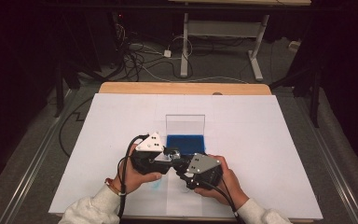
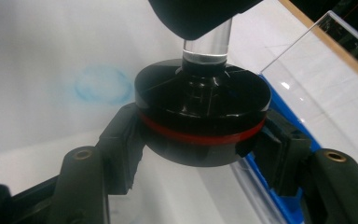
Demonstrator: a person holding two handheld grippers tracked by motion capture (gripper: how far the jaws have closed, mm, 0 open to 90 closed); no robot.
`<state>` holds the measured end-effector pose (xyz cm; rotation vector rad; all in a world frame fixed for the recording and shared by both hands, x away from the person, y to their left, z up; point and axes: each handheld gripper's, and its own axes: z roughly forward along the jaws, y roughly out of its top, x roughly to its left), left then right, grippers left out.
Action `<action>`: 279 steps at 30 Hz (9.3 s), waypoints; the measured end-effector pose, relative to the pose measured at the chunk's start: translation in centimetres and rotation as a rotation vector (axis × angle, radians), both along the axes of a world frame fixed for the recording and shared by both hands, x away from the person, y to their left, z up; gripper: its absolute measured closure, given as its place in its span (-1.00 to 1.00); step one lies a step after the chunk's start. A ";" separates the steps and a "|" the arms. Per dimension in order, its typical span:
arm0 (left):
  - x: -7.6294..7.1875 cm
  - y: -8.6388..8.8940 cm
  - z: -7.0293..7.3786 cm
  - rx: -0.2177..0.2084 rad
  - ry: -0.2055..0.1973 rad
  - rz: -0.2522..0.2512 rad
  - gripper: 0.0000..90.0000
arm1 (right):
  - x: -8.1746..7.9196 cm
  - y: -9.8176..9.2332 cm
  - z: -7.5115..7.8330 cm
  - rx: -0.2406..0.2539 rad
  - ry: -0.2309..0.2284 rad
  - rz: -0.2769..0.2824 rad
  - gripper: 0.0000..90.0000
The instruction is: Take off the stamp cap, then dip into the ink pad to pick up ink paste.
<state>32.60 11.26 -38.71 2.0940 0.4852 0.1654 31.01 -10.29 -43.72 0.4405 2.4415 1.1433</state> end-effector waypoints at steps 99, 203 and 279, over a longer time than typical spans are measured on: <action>0.5 2.5 0.2 0.058 -0.069 0.095 0.23 | 0.3 -5.3 2.2 0.083 0.036 -0.129 -0.14; 9.1 -2.5 -4.3 0.209 -0.032 0.124 0.23 | -1.0 -14.6 0.8 0.062 0.049 -0.346 -0.14; 8.7 -2.5 -5.0 0.224 -0.001 0.150 0.21 | -1.0 -14.1 0.5 0.064 0.099 -0.287 -0.15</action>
